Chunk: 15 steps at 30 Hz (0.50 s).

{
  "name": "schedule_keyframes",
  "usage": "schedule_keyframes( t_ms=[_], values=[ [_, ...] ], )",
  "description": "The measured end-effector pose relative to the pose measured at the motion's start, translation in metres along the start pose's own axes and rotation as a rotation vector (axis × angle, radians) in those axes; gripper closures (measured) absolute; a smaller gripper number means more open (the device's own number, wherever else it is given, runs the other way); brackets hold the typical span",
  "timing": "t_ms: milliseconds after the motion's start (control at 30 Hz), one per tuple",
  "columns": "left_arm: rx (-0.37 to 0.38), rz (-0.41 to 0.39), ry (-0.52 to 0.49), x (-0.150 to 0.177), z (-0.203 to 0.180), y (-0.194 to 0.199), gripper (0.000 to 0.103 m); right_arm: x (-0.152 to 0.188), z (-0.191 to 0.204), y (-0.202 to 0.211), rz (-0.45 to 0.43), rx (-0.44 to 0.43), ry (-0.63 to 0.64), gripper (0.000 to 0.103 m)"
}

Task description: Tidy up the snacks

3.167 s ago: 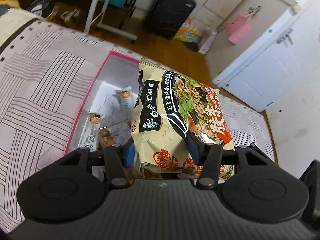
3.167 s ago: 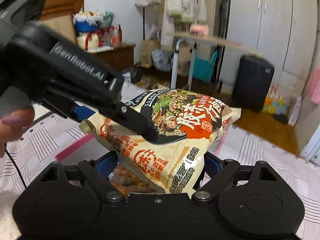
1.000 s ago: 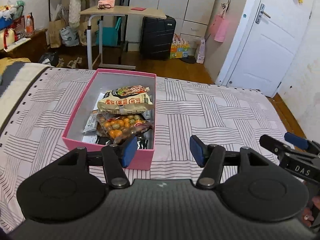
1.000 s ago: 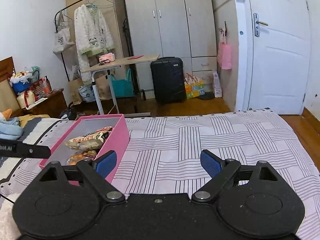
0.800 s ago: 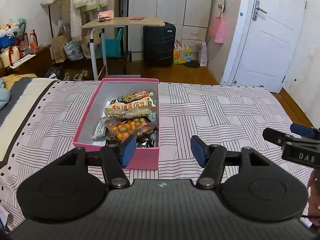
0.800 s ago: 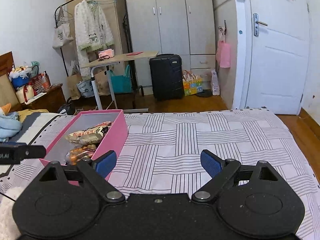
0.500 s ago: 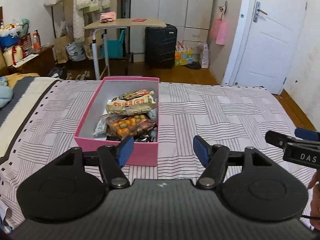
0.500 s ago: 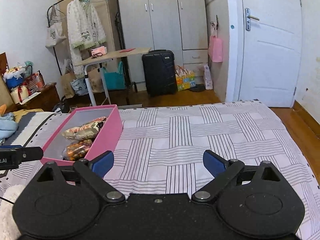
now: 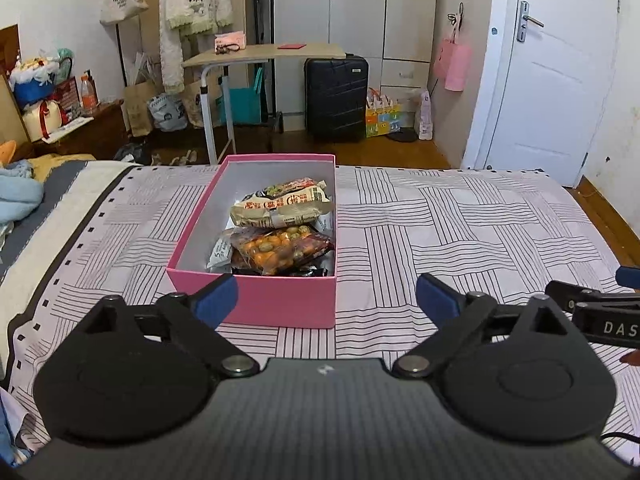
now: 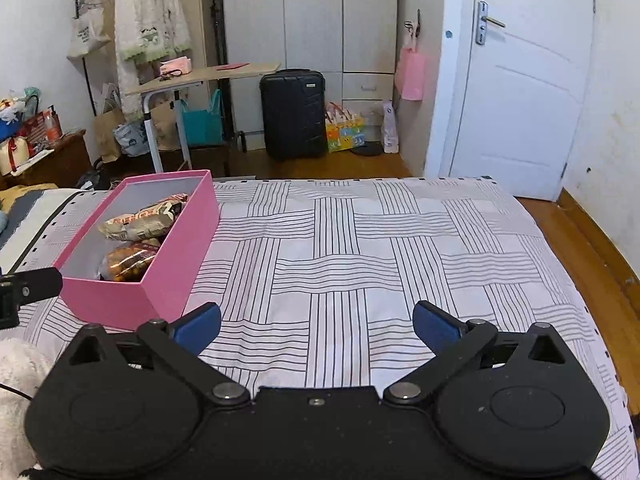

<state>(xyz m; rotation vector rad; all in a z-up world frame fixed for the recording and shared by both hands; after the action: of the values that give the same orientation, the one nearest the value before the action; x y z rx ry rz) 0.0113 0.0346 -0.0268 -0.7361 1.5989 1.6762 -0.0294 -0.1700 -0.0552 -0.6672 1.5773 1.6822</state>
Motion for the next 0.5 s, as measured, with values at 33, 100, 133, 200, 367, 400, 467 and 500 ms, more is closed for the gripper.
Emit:
schedule_keyframes(
  t_ms=[33, 100, 133, 200, 367, 400, 467, 500],
  values=[
    [-0.001, -0.007, -0.003, 0.0, 0.0, 0.001, 0.005, 0.001, -0.001, 0.002, -0.002, -0.001, -0.001, 0.0],
    [-0.004, -0.02, -0.004, 0.0, 0.0, 0.002, 0.004, 0.001, -0.001, 0.005, -0.013, -0.002, 0.001, 0.0],
    [-0.007, -0.025, -0.004, 0.0, 0.0, 0.002, 0.003, 0.001, 0.0, 0.006, -0.02, -0.002, 0.004, 0.0],
    [-0.017, -0.032, -0.003, 0.0, 0.001, 0.002, 0.003, 0.002, 0.003, 0.01, -0.04, -0.008, 0.01, 0.0],
    [-0.019, -0.045, -0.013, 0.0, 0.001, 0.002, 0.003, 0.003, 0.009, 0.019, -0.076, -0.018, 0.022, 0.0],
    [-0.015, -0.047, -0.015, 0.0, 0.001, 0.002, 0.003, 0.002, 0.009, 0.019, -0.076, -0.01, 0.027, 0.0],
    [-0.009, -0.049, -0.019, 0.0, 0.0, 0.003, 0.003, 0.001, 0.009, 0.019, -0.075, 0.007, 0.036, 0.0],
    [-0.008, -0.048, -0.024, 0.001, -0.001, 0.003, 0.003, 0.001, 0.01, 0.019, -0.075, 0.011, 0.036, 0.0]
  ],
)
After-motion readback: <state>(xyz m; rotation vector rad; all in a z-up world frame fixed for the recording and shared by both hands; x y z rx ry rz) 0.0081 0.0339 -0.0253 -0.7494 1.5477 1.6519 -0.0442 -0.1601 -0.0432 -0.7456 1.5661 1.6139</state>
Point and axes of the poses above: each gripper's, at about its wrist camera, not at the fingertips, and y roughly against the way its jaws point, z to its left, x to its underside, the point moved 10 cm from there along -y, roughly the way its jaws point, and after that the axes turned 11 degrees about -x, right-handed, at the moved point
